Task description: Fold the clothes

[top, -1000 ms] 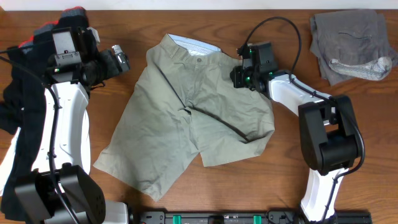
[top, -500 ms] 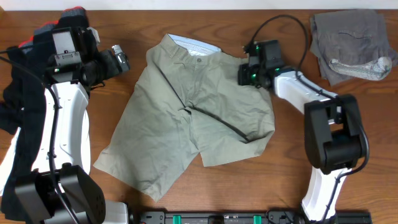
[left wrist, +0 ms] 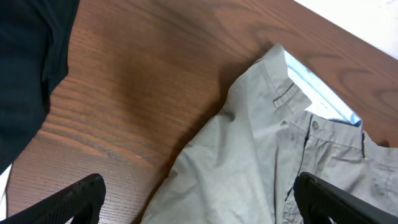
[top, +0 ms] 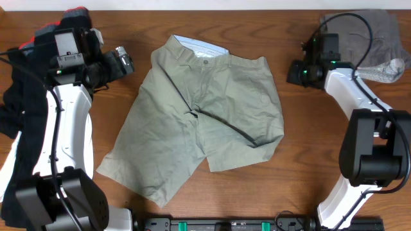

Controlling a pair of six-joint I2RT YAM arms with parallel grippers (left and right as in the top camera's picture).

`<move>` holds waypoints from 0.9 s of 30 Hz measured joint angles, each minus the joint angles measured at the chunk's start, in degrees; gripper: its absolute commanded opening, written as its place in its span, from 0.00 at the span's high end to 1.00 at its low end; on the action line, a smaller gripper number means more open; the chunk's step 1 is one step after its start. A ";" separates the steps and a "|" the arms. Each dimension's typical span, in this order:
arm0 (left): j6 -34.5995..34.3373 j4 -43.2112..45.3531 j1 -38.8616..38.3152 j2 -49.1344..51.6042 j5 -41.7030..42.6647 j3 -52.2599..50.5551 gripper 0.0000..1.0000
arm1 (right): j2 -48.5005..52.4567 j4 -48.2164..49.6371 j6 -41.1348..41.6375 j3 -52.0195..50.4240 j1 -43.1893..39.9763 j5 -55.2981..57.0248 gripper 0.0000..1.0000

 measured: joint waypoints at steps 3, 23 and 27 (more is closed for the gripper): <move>0.00 0.00 -0.26 0.87 -0.02 0.00 0.02 | 0.00 -3.43 0.76 0.00 -1.18 1.66 0.99; 0.07 5.57 -2.64 5.81 -0.02 -0.02 0.02 | -1.68 -8.11 -4.87 0.00 -1.49 -7.82 0.33; 0.15 7.15 -2.64 5.81 0.00 -0.02 0.02 | -1.70 -6.67 -6.75 0.00 2.12 -9.42 0.32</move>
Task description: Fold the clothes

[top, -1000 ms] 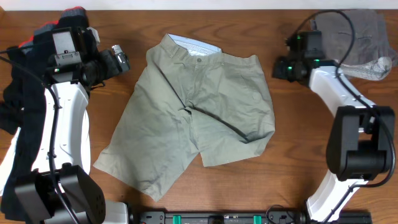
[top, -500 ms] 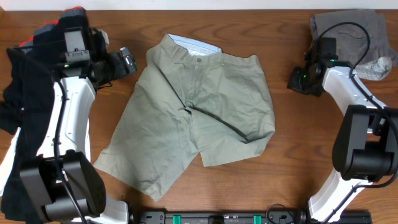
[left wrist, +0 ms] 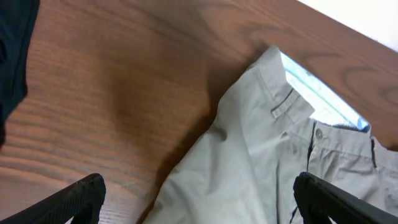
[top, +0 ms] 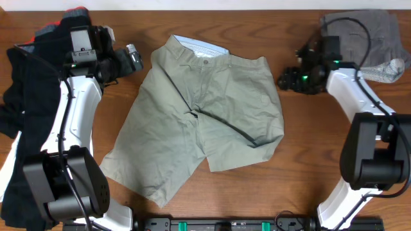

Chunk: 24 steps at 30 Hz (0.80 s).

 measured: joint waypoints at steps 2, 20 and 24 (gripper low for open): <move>0.00 0.00 0.00 0.00 0.00 0.00 0.02 | 0.00 0.94 -0.57 0.00 1.73 -0.48 0.31; 0.04 -2.84 0.00 0.00 0.00 0.00 0.02 | 0.00 14.62 3.37 0.00 12.85 8.68 0.35; 0.24 -5.03 0.02 0.00 0.00 0.00 0.02 | 0.00 17.29 3.80 0.00 14.34 11.04 0.35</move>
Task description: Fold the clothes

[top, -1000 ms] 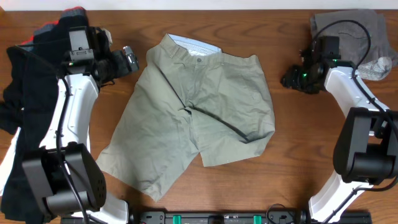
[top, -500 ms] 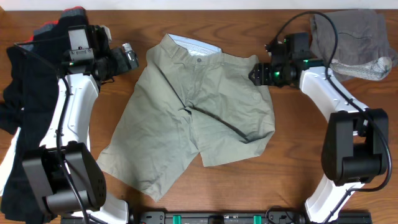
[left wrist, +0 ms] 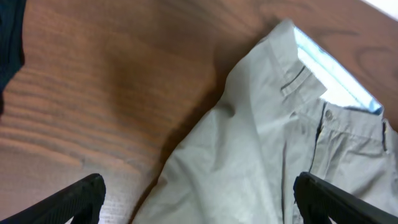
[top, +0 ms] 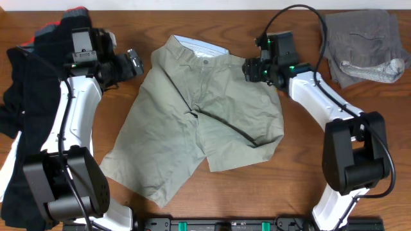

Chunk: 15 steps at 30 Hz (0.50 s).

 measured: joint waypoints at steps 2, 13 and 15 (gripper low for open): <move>0.57 -0.79 -0.02 0.00 0.00 0.00 0.02 | 0.07 0.57 0.17 0.00 0.28 0.81 0.35; 2.36 -4.92 -0.02 0.00 -1.01 0.00 0.02 | 6.25 3.28 1.03 0.02 0.92 1.97 0.35; 2.36 -4.96 -0.02 0.00 -1.09 0.00 0.02 | 7.30 3.63 1.07 0.02 0.92 2.01 0.35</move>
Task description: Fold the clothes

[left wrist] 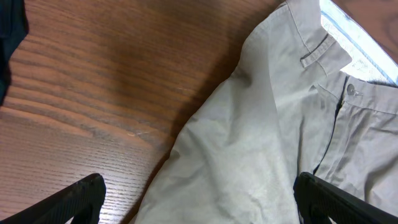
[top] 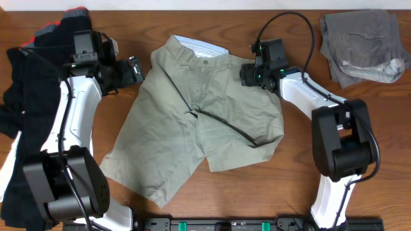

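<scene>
Khaki shorts (top: 205, 115) lie spread flat mid-table, waistband toward the far edge, button and pale lining showing. My left gripper (top: 135, 69) hovers at the shorts' left waist edge. In the left wrist view its fingers (left wrist: 78, 196) stand wide open, with the shorts (left wrist: 261, 143) lying between and beneath them and nothing held. My right gripper (top: 246, 74) sits over the right waist corner of the shorts. The overhead view does not show how its jaws stand.
A heap of dark clothes (top: 19, 90) with a red piece on top fills the left side under the left arm. A grey folded garment (top: 359, 35) lies at the far right corner. Bare wooden table (top: 321, 147) surrounds the shorts.
My left gripper has shifted a little toward the shorts, so more khaki cloth now lies between its open fingers. My right gripper moved slightly further left over the right waist corner.
At first both grippers were off the shorts, the left open near the dark pile and the right by the grey garment. The right then stood closer, then at the shorts' right waist corner. The left stayed open and now hangs over the left waist edge.
</scene>
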Controlling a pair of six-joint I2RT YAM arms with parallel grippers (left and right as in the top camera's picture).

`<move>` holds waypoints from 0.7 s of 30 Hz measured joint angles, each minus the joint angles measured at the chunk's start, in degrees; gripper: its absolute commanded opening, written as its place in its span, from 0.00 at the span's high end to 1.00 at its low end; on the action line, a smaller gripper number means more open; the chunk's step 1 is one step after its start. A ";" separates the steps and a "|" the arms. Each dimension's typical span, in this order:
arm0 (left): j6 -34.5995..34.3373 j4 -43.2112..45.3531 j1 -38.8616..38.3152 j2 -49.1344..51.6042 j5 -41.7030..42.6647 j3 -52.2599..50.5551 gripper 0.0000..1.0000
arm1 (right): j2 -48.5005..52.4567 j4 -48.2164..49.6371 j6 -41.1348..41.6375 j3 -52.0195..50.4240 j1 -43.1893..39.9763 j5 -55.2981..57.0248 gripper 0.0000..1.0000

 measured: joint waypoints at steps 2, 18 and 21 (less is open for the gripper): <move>0.00 -0.04 0.00 0.00 0.00 0.00 0.02 | 1.07 0.83 0.02 -0.02 0.04 0.09 0.35; 0.00 -0.09 0.00 0.00 -0.02 0.00 0.02 | 3.76 -0.74 2.58 1.16 -0.02 2.95 0.99; 0.00 -0.09 0.00 0.00 -0.02 0.00 0.02 | 3.74 -3.41 3.26 1.97 -0.66 2.78 0.99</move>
